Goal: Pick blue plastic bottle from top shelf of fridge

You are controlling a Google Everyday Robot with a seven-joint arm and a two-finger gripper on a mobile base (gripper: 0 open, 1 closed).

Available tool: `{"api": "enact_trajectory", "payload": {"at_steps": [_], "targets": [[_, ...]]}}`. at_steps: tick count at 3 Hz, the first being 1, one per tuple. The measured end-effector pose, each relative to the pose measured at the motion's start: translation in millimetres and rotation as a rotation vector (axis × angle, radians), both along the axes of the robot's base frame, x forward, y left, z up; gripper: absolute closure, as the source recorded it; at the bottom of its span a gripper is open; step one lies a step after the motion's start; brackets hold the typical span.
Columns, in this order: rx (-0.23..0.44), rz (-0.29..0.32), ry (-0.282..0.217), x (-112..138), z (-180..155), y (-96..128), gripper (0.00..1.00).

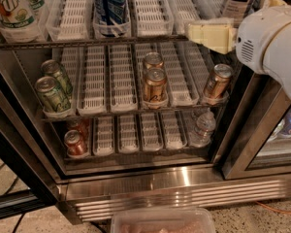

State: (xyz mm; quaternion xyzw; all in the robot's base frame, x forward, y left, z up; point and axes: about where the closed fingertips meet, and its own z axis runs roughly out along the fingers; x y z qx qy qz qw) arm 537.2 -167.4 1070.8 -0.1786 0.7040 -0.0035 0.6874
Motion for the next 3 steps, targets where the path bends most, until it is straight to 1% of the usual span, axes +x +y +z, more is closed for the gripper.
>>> {"api": "enact_trajectory", "payload": {"at_steps": [1, 2, 3], "targets": [[0.0, 0.0, 0.0, 0, 0, 0, 0.31], [-0.002, -0.003, -0.004, 0, 2, 0, 0.29], [-0.01, -0.039, -0.032, 5, 10, -11, 0.27]]}}
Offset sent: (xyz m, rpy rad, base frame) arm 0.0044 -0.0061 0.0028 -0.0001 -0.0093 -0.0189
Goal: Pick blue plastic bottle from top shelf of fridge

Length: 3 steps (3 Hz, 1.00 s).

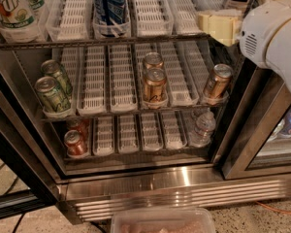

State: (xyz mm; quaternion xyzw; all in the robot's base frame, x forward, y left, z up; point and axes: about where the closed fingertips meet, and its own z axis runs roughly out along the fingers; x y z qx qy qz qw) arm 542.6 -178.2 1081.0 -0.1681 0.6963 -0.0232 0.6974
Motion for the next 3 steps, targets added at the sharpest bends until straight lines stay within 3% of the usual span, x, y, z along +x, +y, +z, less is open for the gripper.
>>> {"api": "enact_trajectory", "payload": {"at_steps": [2, 3], "targets": [[-0.032, -0.118, -0.039, 21, -3, -41, 0.27], [-0.036, -0.12, -0.052, 26, 0, -38, 0.3]]}}
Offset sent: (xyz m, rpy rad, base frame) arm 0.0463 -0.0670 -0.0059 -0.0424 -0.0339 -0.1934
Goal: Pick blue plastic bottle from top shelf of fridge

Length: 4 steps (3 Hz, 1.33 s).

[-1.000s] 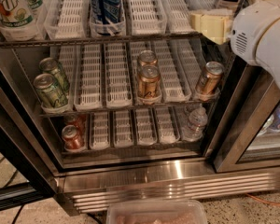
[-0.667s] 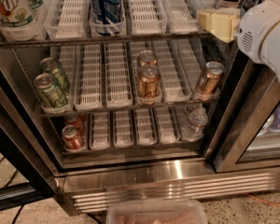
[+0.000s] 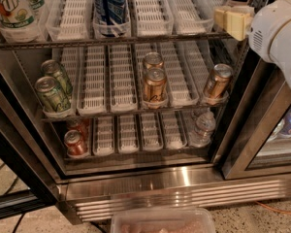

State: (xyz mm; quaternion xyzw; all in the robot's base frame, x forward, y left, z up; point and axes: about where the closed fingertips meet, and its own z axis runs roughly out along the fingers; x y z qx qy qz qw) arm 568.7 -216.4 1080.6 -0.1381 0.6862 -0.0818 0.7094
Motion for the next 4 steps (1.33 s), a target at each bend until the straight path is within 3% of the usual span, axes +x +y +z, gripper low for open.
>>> {"api": "enact_trajectory", "payload": {"at_steps": [2, 4], "targets": [[0.0, 0.006, -0.005, -1, 1, 4, 0.32], [0.002, 0.073, -0.005, 10, 0, 34, 0.33]]}}
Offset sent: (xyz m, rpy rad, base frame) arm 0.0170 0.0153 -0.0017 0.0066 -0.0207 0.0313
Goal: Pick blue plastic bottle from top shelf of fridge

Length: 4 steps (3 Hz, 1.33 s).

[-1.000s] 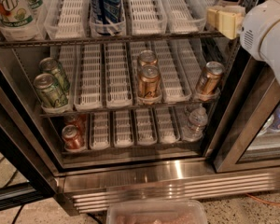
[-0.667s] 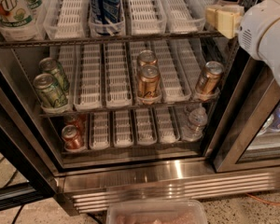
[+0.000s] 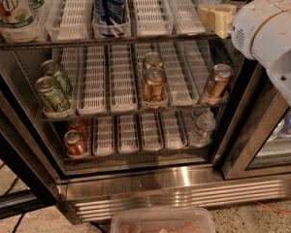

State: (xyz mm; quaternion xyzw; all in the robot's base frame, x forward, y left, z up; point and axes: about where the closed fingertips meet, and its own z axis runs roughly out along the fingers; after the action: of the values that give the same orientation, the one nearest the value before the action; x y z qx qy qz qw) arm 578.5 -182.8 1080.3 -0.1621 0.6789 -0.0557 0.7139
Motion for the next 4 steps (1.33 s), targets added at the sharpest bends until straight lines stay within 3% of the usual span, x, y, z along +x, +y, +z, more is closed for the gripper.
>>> {"api": "enact_trajectory", "payload": {"at_steps": [2, 3, 4], "targets": [[-0.026, -0.033, -0.035, 11, 8, -11, 0.33], [-0.066, -0.089, -0.064, 30, 9, -30, 0.32], [-0.058, -0.096, -0.057, 33, 7, -29, 0.32]]}}
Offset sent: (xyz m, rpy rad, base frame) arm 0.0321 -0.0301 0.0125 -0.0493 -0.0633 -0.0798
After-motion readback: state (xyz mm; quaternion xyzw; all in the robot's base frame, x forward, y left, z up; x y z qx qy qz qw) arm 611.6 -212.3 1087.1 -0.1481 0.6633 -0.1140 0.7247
